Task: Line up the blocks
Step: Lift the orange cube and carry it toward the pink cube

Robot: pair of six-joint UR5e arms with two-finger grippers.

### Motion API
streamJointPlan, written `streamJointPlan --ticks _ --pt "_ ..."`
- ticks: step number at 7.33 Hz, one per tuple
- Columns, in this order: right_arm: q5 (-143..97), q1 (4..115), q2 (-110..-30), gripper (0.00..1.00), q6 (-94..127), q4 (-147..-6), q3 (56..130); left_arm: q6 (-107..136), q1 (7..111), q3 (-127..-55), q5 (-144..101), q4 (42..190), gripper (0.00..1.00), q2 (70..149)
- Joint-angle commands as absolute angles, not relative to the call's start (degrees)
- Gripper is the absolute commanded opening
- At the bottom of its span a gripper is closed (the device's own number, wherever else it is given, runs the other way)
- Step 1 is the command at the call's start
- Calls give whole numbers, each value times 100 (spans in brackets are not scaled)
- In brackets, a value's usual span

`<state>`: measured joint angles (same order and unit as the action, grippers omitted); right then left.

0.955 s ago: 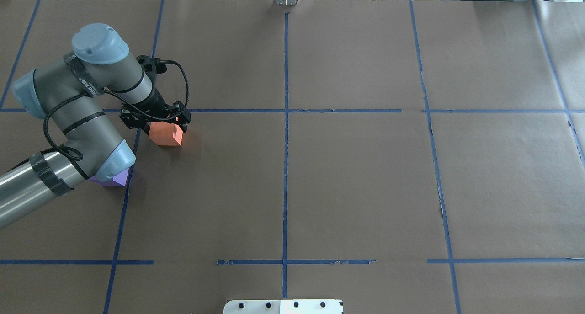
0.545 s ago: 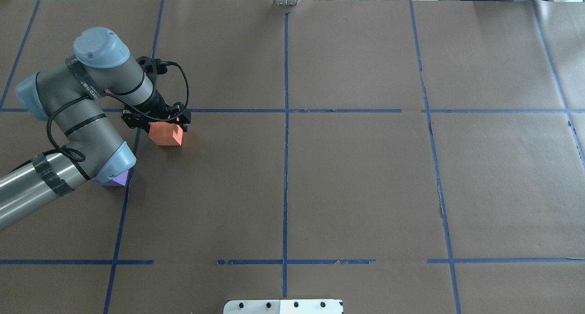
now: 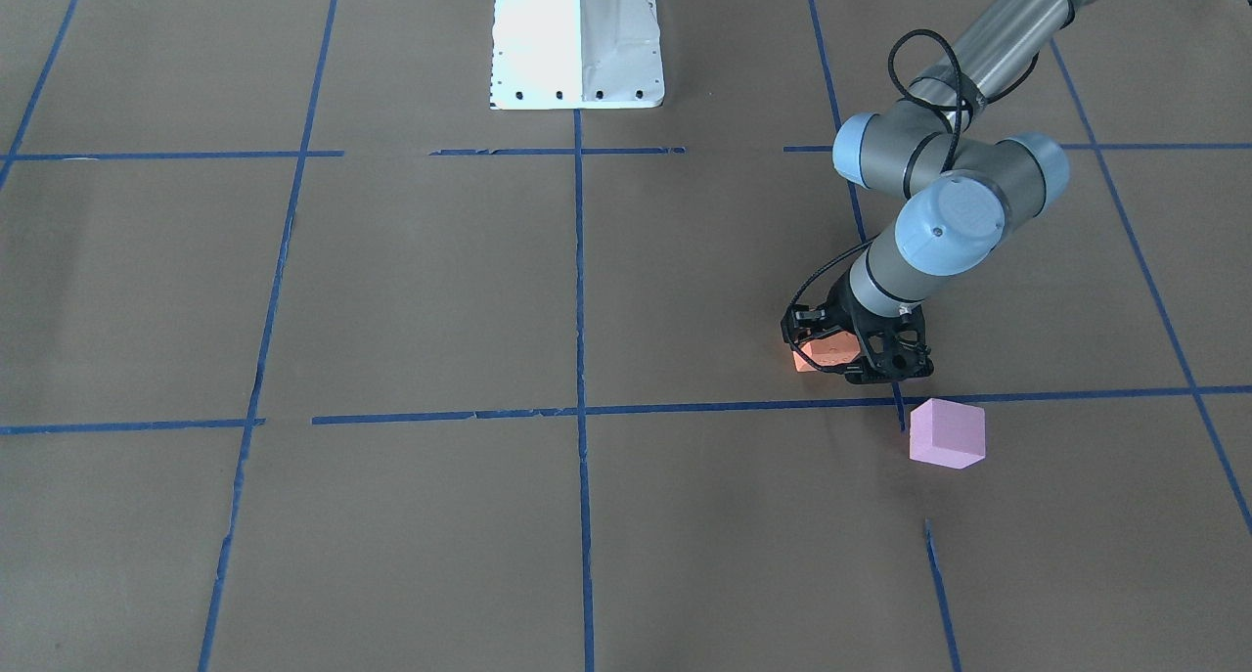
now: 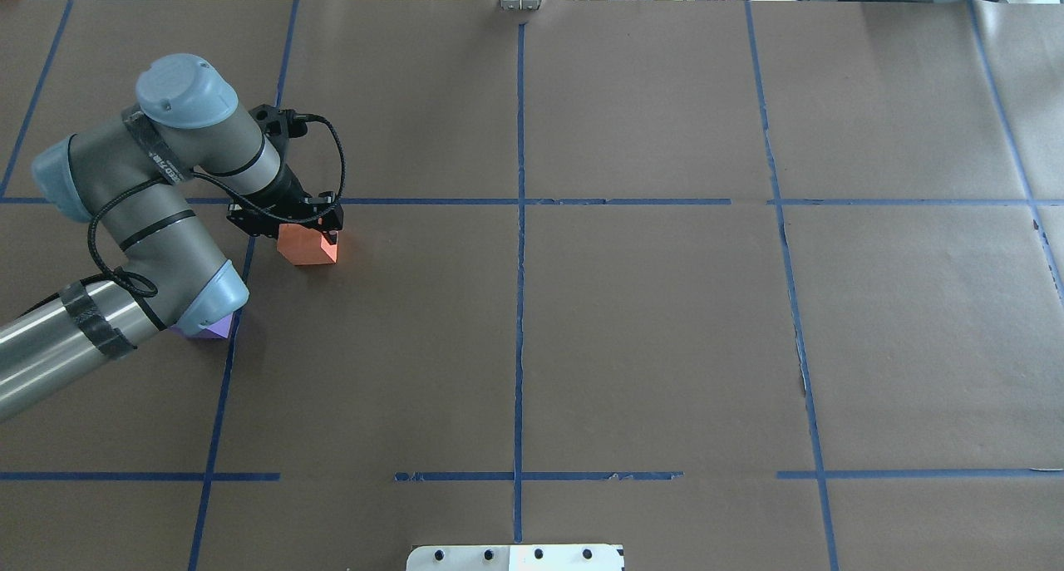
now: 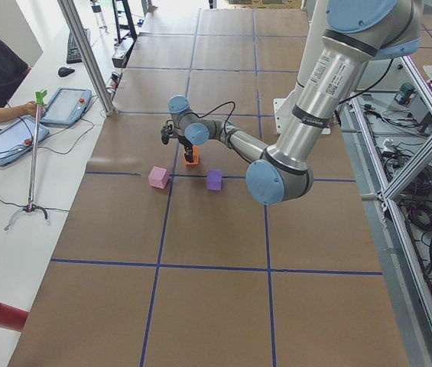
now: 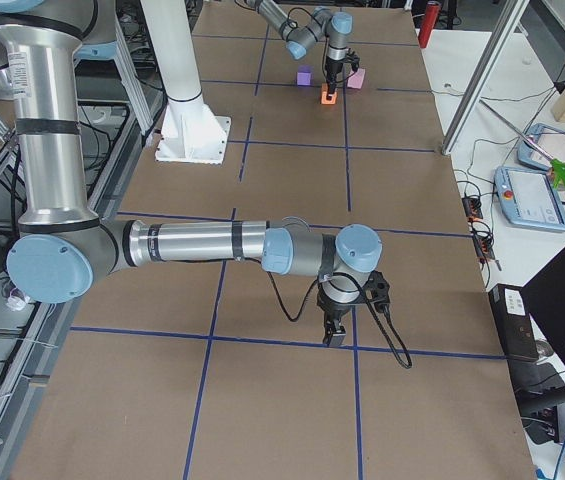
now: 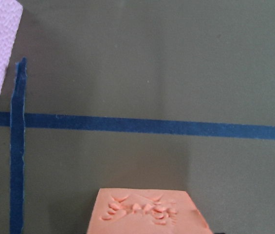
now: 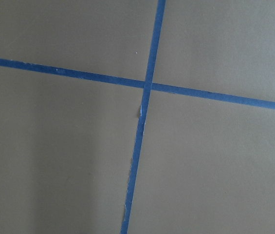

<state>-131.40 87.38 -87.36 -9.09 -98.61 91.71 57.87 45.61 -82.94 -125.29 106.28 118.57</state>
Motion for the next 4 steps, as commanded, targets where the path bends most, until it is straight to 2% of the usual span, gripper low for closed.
streamJointPlan --ticks 1,4 --pt "-13140 8736 -8736 100 -905 -9861 9167 5670 4927 -8619 -12542 10522 0 11830" --pt "-13140 8736 -8736 100 -914 -9861 9167 5030 5193 -10348 -12568 8596 0 11583"
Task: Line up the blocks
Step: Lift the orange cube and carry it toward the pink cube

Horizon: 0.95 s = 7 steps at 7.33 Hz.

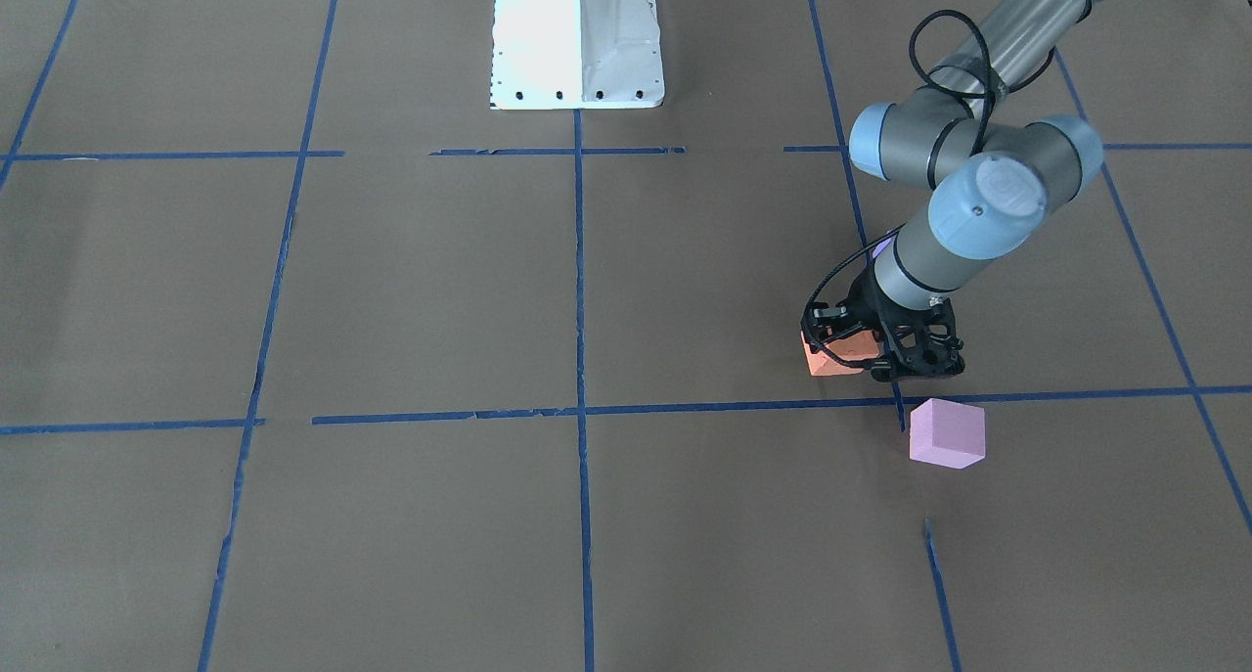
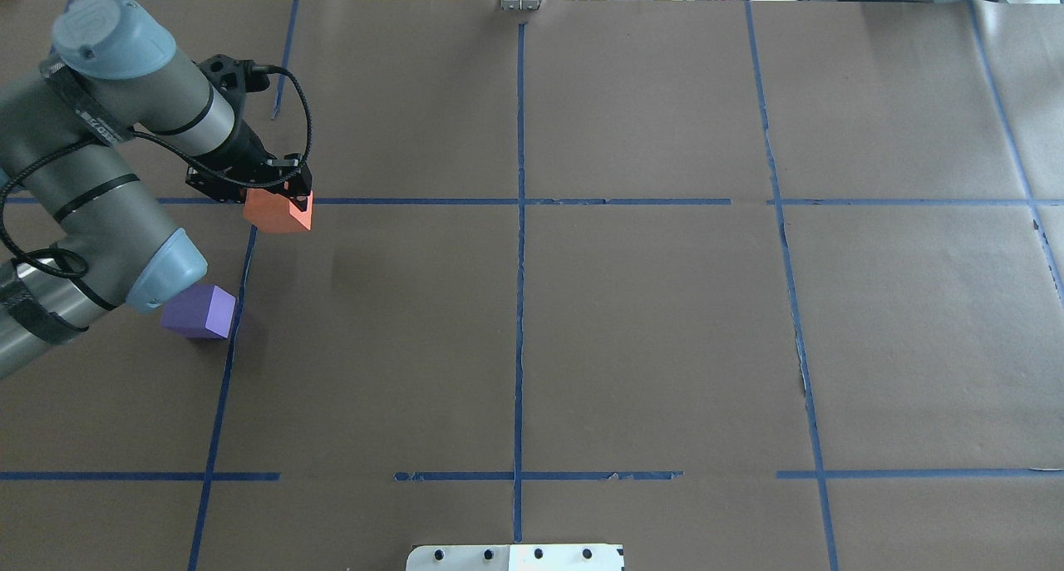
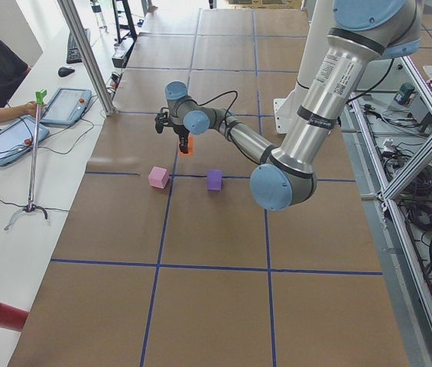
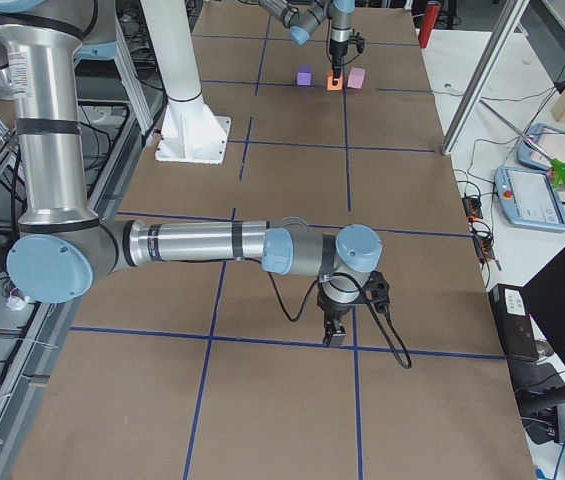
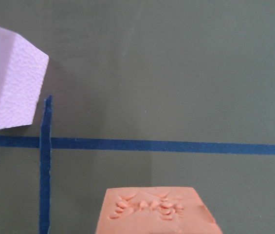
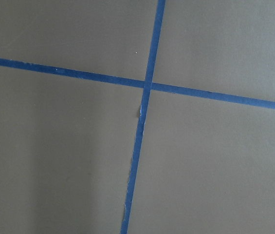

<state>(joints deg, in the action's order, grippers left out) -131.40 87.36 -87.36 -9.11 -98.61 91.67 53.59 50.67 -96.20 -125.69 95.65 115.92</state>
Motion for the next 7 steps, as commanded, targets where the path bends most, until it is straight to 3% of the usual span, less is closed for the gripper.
streamJointPlan --ticks 1,3,5,7 --pt "-13140 8736 -8736 100 -905 -9861 9167 4819 5421 -10815 -12577 7969 0 11601" --pt "-13140 8736 -8736 100 -905 -9861 9167 3900 5957 -11170 -12586 7445 0 11506" --pt "-13140 8736 -8736 100 -905 -9861 9167 2861 6046 -11110 -12778 7575 0 10762" --pt "-13140 8736 -8736 100 -914 -9861 9167 2856 6134 -10830 -13130 8537 0 10172"
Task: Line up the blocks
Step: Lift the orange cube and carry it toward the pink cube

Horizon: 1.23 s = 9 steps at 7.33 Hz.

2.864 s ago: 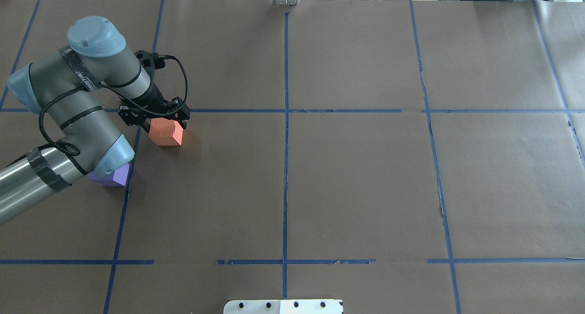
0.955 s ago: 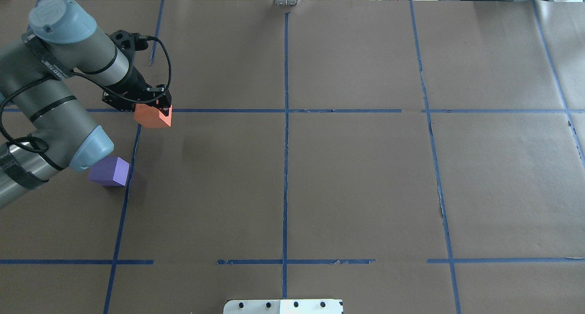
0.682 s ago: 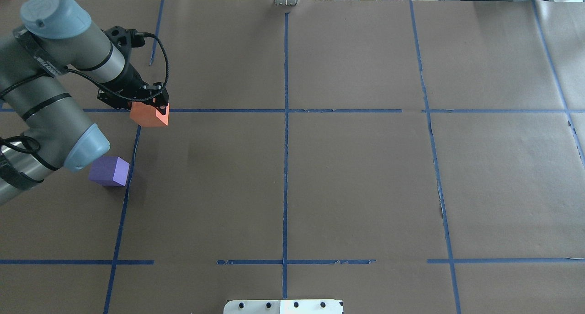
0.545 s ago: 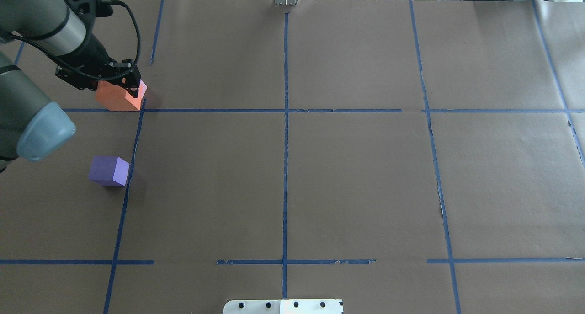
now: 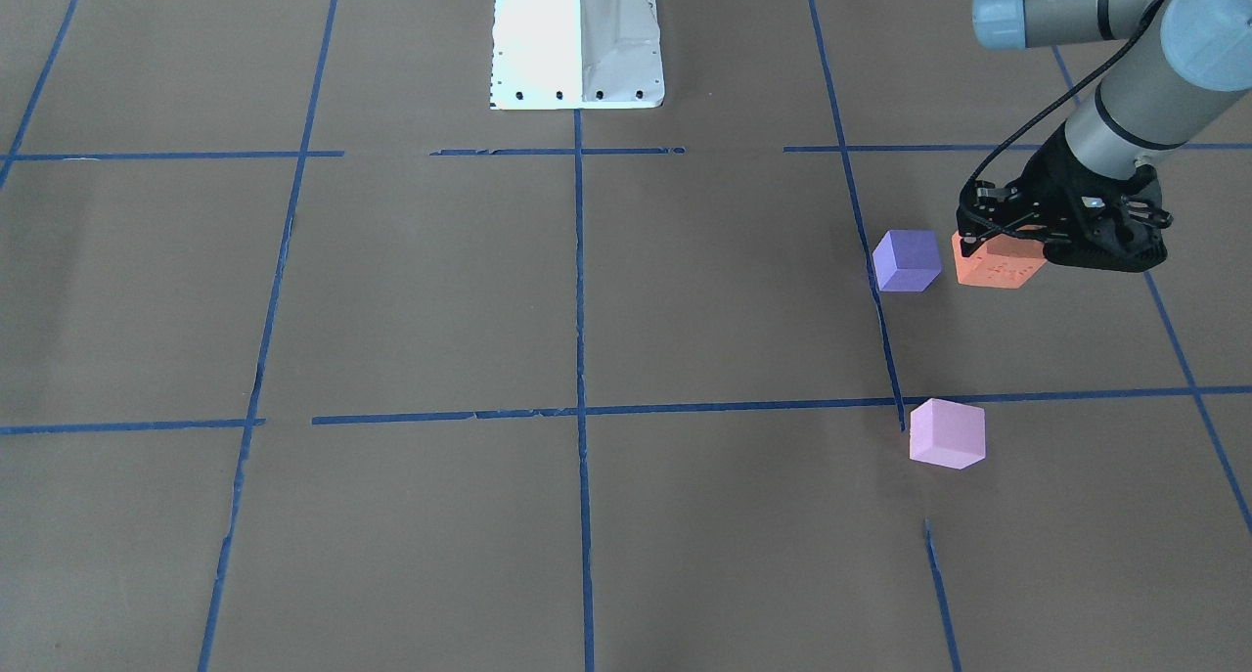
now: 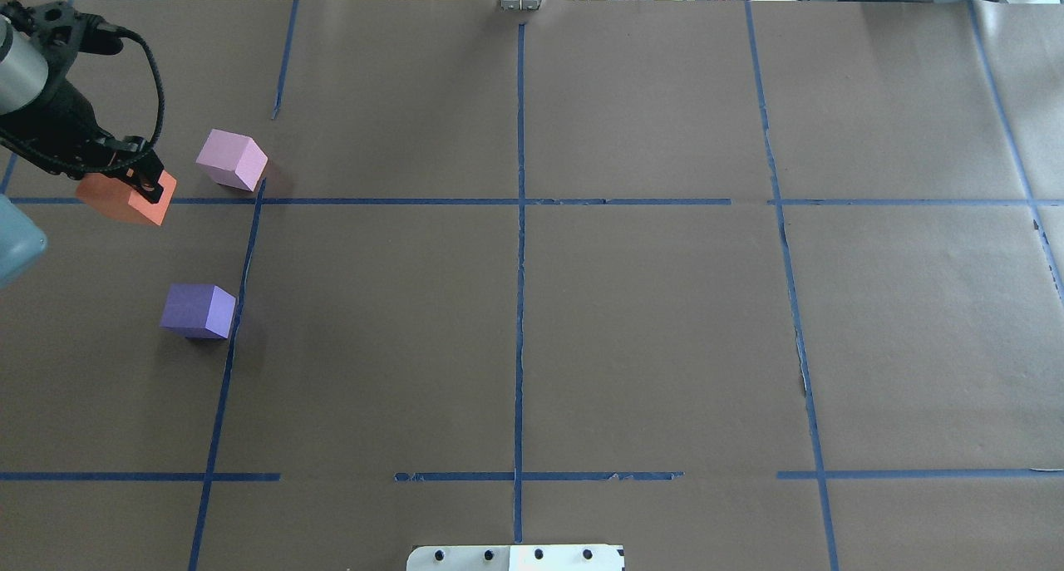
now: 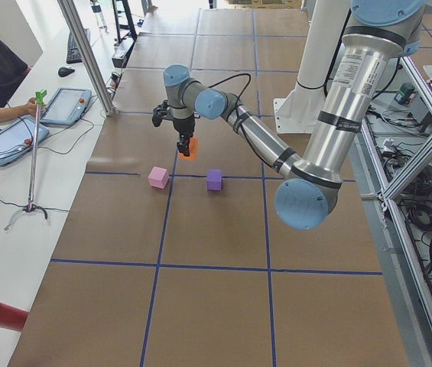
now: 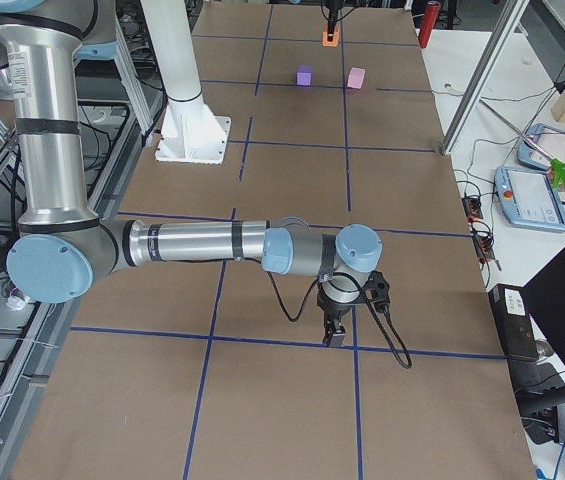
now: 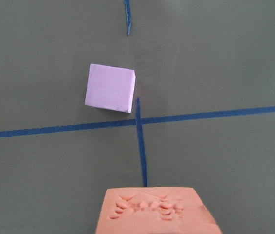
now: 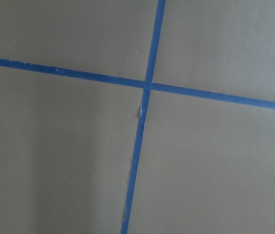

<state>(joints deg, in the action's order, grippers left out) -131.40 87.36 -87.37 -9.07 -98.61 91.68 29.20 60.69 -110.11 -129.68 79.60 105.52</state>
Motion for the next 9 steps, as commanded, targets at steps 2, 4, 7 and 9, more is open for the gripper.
streamJointPlan --ticks 2,4,7,9 --pt "-13140 8736 -8736 100 -905 -9861 9167 3109 6109 -10251 -13367 8831 0 10265" --pt "-13140 8736 -8736 100 -914 -9861 9167 3820 6047 -9435 -13368 9847 0 10589" --pt "-13140 8736 -8736 100 -905 -9861 9176 4078 5617 -8809 -13307 10343 0 10871" --pt "-13140 8736 -8736 100 -905 -9861 9176 4192 5494 -8666 -13289 10598 0 10872"
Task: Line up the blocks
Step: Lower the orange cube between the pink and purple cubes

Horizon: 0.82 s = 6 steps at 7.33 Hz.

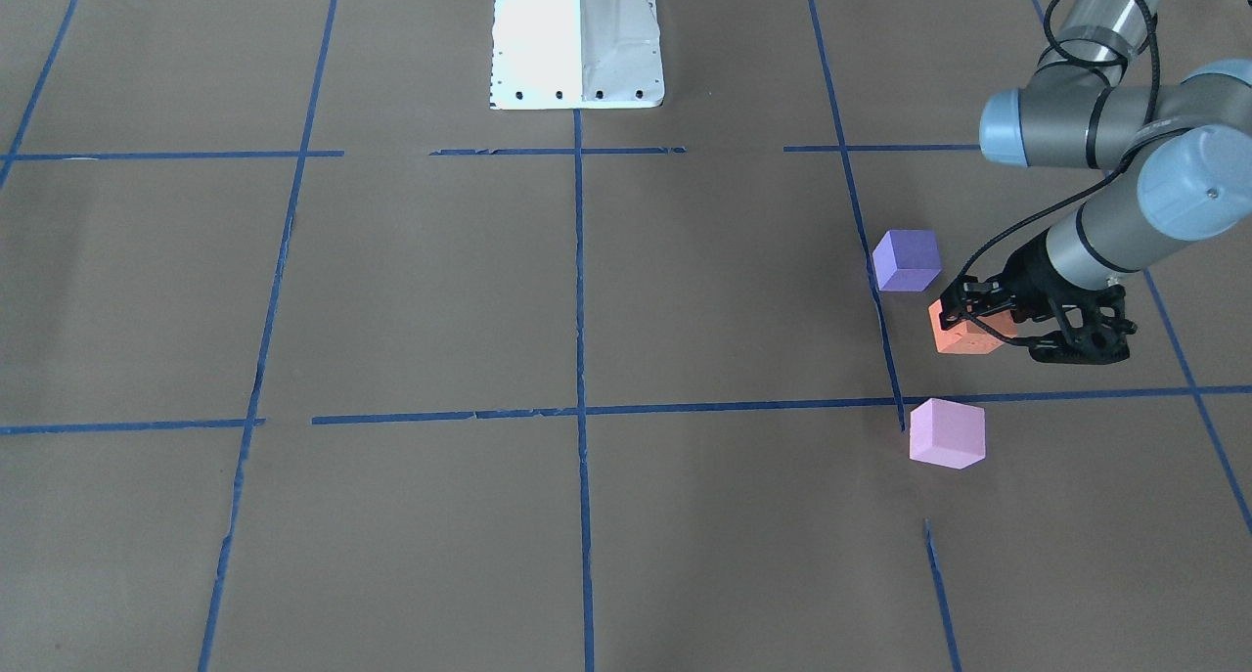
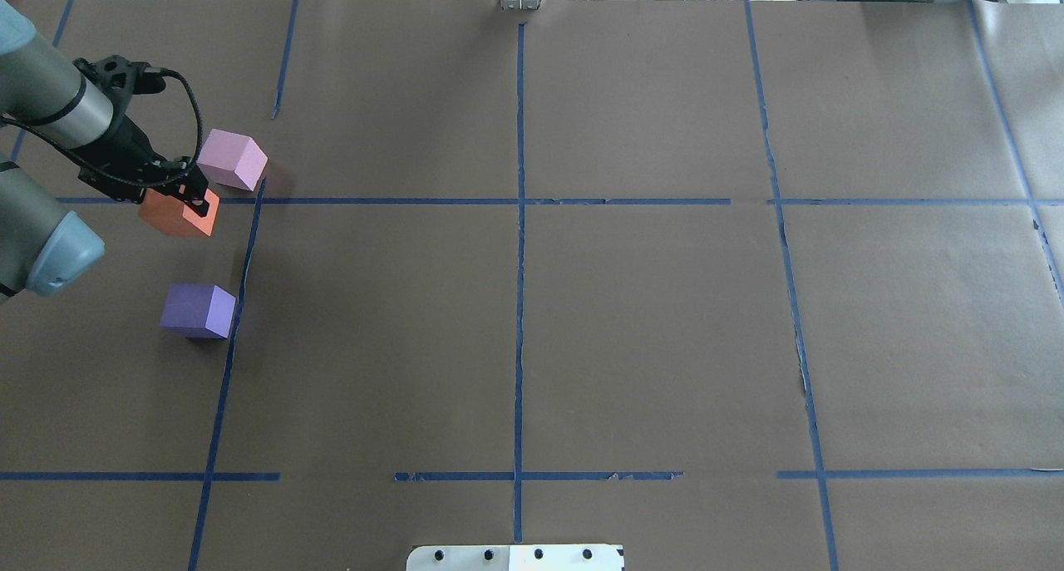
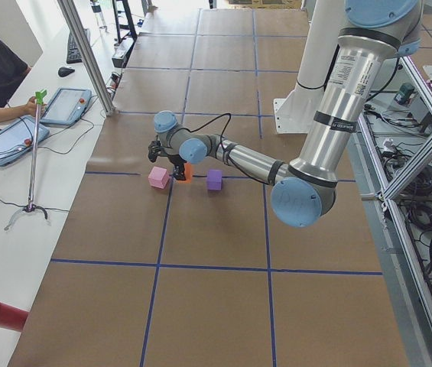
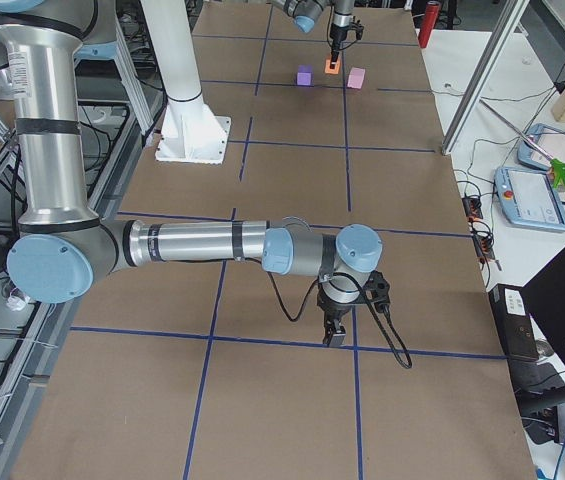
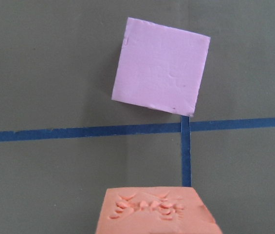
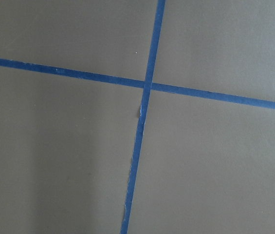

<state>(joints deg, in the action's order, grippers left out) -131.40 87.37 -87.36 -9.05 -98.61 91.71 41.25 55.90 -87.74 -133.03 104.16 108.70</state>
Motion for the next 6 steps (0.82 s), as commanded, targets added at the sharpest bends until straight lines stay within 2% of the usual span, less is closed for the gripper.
streamJointPlan --ticks 1,6 --pt "-13140 8736 -8736 100 -905 -9861 9167 4192 5484 -8553 -13159 10669 0 10889" --pt "-13140 8736 -8736 100 -905 -9861 9167 4377 5326 -8244 -12999 11109 0 10890"
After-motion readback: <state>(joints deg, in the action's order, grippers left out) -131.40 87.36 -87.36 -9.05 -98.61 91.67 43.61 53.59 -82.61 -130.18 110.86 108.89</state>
